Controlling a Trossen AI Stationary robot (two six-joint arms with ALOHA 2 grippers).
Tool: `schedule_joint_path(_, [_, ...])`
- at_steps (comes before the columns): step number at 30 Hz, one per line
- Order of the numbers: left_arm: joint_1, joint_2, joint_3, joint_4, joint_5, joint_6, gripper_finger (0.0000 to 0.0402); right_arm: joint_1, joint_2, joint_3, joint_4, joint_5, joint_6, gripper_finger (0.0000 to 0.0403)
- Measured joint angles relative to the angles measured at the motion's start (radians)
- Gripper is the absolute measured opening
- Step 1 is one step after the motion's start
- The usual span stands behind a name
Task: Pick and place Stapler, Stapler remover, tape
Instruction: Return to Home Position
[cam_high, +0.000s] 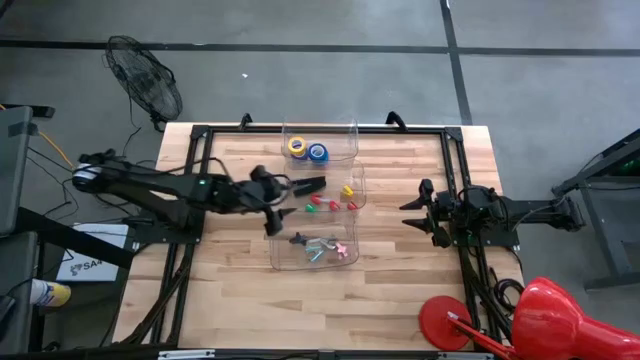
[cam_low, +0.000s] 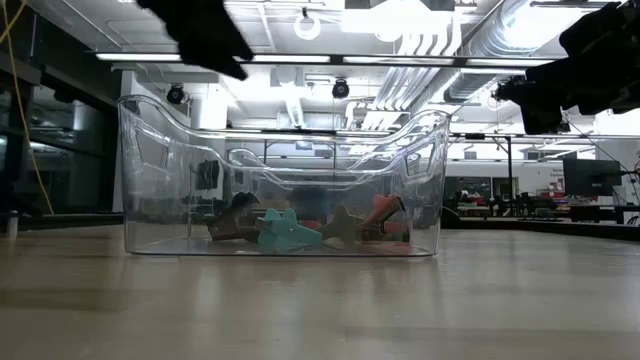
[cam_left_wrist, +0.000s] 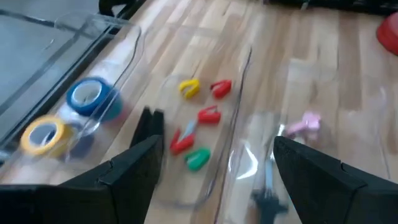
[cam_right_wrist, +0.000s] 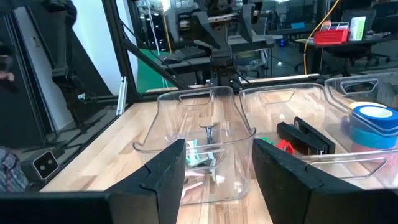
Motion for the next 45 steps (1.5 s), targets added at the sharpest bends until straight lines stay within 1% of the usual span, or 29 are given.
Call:
schedule_joint_path(3, [-0.002,-0.097,-0.086,0.025,-0.002,-0.057,0.0305,0.0,0.0,0.0,0.0,0.0,0.0,0.0177])
schedule_joint_path(6, [-0.002,-0.211,-0.186,0.026,-0.003,-0.146,0.0305,0.0,0.0,0.0,0.0,0.0,0.0,0.0177])
schedule_joint_path(8, [-0.001,-0.293,-0.263,0.017,-0.003,-0.173,0.0305,0.0,0.005,0.0,0.0,0.0,0.0,0.0177])
schedule_joint_path(9, [-0.002,-0.336,-0.303,0.009,0.0,-0.176,0.0305,0.0,0.007,0.0,-0.001,0.0,0.0,0.0177])
schedule_joint_path(13, [-0.003,-0.522,-0.449,0.013,0.085,-0.18,0.0305,0.0,0.014,0.0,-0.001,0.001,0.0,0.0177])
schedule_joint_path(16, [-0.003,-0.66,-0.537,0.021,0.125,-0.18,0.0305,0.0,0.015,0.0,-0.001,0.0,0.0,0.0177])
schedule_joint_path(22, [-0.003,-0.978,-0.682,0.014,0.148,-0.18,0.0305,0.0,0.015,0.0,-0.001,0.0,0.0,0.0177])
schedule_joint_path(26, [-0.003,-1.148,-0.754,0.012,0.147,-0.18,0.0305,0.0,0.015,0.0,-0.002,0.0,0.0,0.0177])
schedule_joint_path(27, [-0.003,-1.164,-0.768,0.022,0.147,-0.181,0.0305,0.0,0.015,0.0,-0.002,0.0,0.0,0.0177])
schedule_joint_path(34, [-0.003,-1.133,-0.78,0.042,0.149,-0.18,0.0305,0.0,0.015,0.0,0.0,0.0,0.0,0.0177])
schedule_joint_path(36, [-0.003,-1.144,-0.794,0.012,0.152,-0.181,0.0305,0.0,0.015,0.0,0.0,-0.001,0.0,0.0177])
schedule_joint_path(45, [-0.003,-1.156,-0.828,0.058,0.156,-0.18,0.0305,0.0,0.015,0.0,0.0,0.0,0.0,0.0177])
